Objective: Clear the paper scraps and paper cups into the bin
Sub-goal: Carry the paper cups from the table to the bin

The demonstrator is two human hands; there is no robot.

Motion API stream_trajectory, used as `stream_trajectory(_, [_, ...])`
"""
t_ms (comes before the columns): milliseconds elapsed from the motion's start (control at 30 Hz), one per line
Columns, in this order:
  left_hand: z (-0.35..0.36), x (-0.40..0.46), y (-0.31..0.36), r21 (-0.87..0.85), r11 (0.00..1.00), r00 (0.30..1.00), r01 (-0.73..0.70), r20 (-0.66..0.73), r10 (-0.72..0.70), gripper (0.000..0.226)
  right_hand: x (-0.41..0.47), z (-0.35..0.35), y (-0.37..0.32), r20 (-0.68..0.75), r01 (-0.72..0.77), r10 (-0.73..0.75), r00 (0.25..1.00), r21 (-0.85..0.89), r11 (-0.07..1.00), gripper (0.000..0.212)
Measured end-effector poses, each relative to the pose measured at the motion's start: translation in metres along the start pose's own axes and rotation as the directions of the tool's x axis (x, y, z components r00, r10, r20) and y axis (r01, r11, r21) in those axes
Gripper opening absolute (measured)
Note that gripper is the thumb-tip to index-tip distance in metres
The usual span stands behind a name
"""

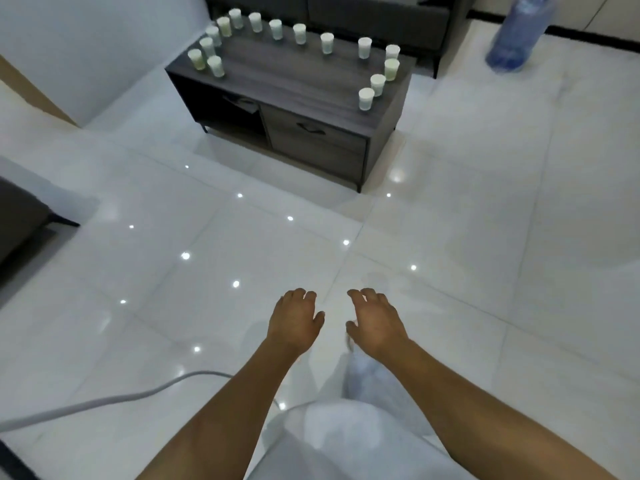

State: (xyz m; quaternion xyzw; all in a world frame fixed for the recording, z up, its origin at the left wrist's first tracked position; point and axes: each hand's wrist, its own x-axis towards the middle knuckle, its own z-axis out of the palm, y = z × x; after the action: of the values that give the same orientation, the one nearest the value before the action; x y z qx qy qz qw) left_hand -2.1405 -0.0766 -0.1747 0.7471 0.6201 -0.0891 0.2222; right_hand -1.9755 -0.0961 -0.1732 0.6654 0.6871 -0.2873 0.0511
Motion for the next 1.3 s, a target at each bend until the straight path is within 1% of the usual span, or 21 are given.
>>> stream_trajectory(100, [-0.025,0.052,0.002,-0.043,0.998,0.998,0.049,-0.027,-0.051,0.049,0.056,-0.034,0.007,0.014,0.042,-0.042,0.999,-0.024,0.999,0.059])
stream_trajectory(233, [-0.058,0.103,-0.002,-0.06,0.994,0.994,0.093,-0.048,-0.096,0.049,0.119,-0.076,0.009,0.04,0.083,-0.08,0.996,-0.068,0.994,0.057])
stream_trajectory(433, [-0.107,0.177,-0.041,-0.114,0.976,0.98,0.185,-0.052,-0.192,0.049,0.217,-0.125,-0.02,0.102,0.152,-0.139,0.985,-0.122,0.981,0.056])
stream_trajectory(567, [-0.138,0.228,-0.088,-0.145,0.963,0.97,0.227,-0.059,-0.238,0.048,0.291,-0.142,-0.064,0.127,0.198,-0.18,0.975,-0.146,0.969,0.055])
stream_trajectory(700, [-0.174,0.286,-0.153,-0.155,0.954,0.962,0.256,-0.054,-0.267,0.048,0.371,-0.159,-0.123,0.124,0.229,-0.212,0.969,-0.143,0.963,0.057])
stream_trajectory(833, [-0.224,0.338,-0.218,-0.172,0.951,0.96,0.257,-0.066,-0.271,0.048,0.445,-0.182,-0.185,0.117,0.212,-0.197,0.973,-0.136,0.968,0.054])
stream_trajectory(1000, [-0.284,0.399,-0.29,-0.152,0.956,0.961,0.249,-0.086,-0.264,0.048,0.523,-0.207,-0.251,0.098,0.213,-0.203,0.974,-0.111,0.971,0.056])
stream_trajectory(1167, [-0.323,0.461,-0.335,-0.167,0.955,0.962,0.247,-0.075,-0.262,0.048,0.592,-0.227,-0.29,0.11,0.202,-0.189,0.976,-0.116,0.972,0.056])
stream_trajectory(1300, [-0.349,0.518,-0.369,-0.176,0.95,0.957,0.257,-0.088,-0.275,0.048,0.658,-0.246,-0.313,0.128,0.223,-0.207,0.97,-0.124,0.967,0.055])
